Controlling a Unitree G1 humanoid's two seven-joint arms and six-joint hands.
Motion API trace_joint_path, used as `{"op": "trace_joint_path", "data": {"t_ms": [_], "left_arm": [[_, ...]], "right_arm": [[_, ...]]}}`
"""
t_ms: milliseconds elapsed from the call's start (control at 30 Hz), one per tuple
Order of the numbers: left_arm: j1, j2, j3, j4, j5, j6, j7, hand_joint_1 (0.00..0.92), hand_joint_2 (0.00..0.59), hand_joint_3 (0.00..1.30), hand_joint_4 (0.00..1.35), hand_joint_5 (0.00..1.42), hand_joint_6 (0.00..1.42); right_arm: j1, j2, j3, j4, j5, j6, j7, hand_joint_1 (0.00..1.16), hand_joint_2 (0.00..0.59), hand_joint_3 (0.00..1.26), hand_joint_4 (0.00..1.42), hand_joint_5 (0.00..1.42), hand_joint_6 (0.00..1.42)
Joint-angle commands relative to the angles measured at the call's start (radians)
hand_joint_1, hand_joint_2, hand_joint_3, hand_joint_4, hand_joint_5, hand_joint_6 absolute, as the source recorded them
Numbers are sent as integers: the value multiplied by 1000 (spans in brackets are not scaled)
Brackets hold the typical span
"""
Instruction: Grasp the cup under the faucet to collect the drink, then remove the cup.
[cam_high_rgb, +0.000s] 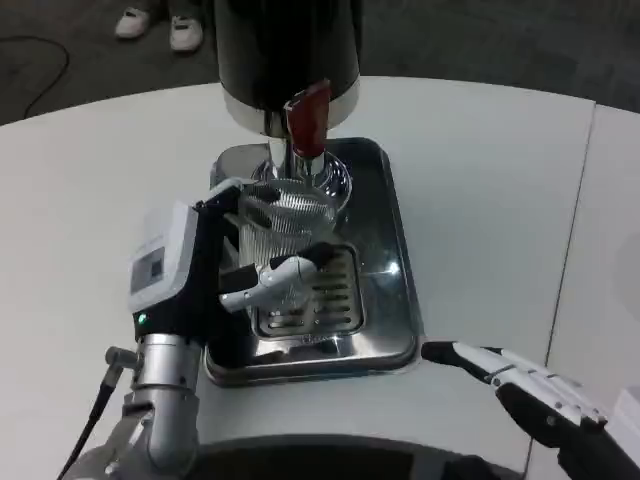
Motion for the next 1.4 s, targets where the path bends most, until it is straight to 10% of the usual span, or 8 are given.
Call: {"op": "trace_joint_path", "data": {"t_ms": [33, 1067, 1400], "left_arm": [[20, -5, -30, 2, 8, 10, -40, 680, 101, 746, 858, 970, 1017], [2, 3, -43, -18, -21, 59, -143, 661, 122, 721, 804, 916, 914], [30, 13, -20, -24, -22, 6, -49, 657, 28, 606, 576, 769, 881]], "right_arm": [[23, 8, -5, -15, 11, -7, 0, 244, 502, 164, 139, 108, 129], [35, 14, -6, -15, 17, -6, -7, 244, 502, 174, 148, 119, 129], [12, 22, -7, -15, 12, -3, -15, 246, 506, 184, 160, 132, 142]]}}
